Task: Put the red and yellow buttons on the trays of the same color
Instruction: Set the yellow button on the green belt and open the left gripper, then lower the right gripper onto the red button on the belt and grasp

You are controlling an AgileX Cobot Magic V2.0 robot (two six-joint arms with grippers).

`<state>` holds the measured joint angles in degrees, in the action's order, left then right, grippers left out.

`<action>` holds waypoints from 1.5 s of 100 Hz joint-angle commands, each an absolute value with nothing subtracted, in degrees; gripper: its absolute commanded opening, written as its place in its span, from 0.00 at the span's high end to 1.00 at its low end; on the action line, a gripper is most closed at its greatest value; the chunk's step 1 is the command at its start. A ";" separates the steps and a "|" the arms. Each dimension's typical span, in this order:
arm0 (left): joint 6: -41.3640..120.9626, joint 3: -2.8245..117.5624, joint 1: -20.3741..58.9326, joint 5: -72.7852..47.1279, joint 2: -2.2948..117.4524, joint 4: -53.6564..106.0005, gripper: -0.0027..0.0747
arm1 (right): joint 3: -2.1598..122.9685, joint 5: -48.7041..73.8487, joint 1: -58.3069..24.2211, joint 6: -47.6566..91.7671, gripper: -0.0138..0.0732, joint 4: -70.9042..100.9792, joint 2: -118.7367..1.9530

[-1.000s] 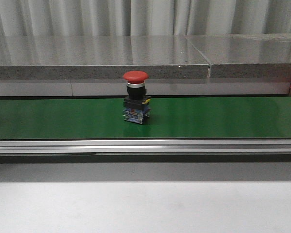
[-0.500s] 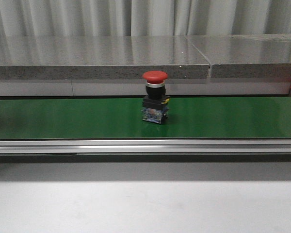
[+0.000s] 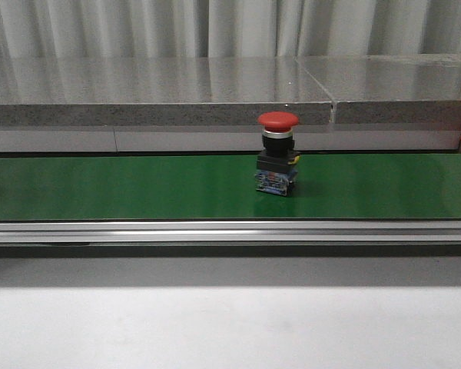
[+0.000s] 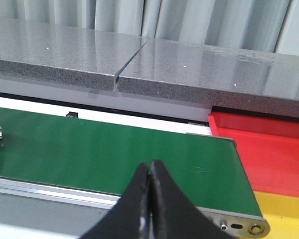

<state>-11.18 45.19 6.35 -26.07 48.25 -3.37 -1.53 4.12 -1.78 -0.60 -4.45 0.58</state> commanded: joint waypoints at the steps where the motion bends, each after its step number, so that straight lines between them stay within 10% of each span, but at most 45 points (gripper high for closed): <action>1: -11.14 41.21 6.78 -21.62 41.63 -3.50 0.26 | -0.95 -1.18 -1.62 0.00 0.92 -5.04 1.48; 36: -11.14 26.77 6.78 -21.61 21.99 -3.30 0.99 | -0.95 -4.59 -1.62 0.00 0.92 -5.04 1.48; 103: -11.14 25.75 6.78 -21.73 20.03 -3.30 0.99 | 34.61 38.73 -1.62 0.00 0.92 2.88 -28.78; 132: -11.14 25.75 6.78 -21.73 20.03 -3.30 0.99 | 44.23 38.12 -1.62 0.00 0.91 5.84 -45.91; 150: -11.14 25.75 6.78 -21.73 20.03 -3.30 0.99 | 44.43 41.28 -1.62 0.00 0.68 9.96 -52.28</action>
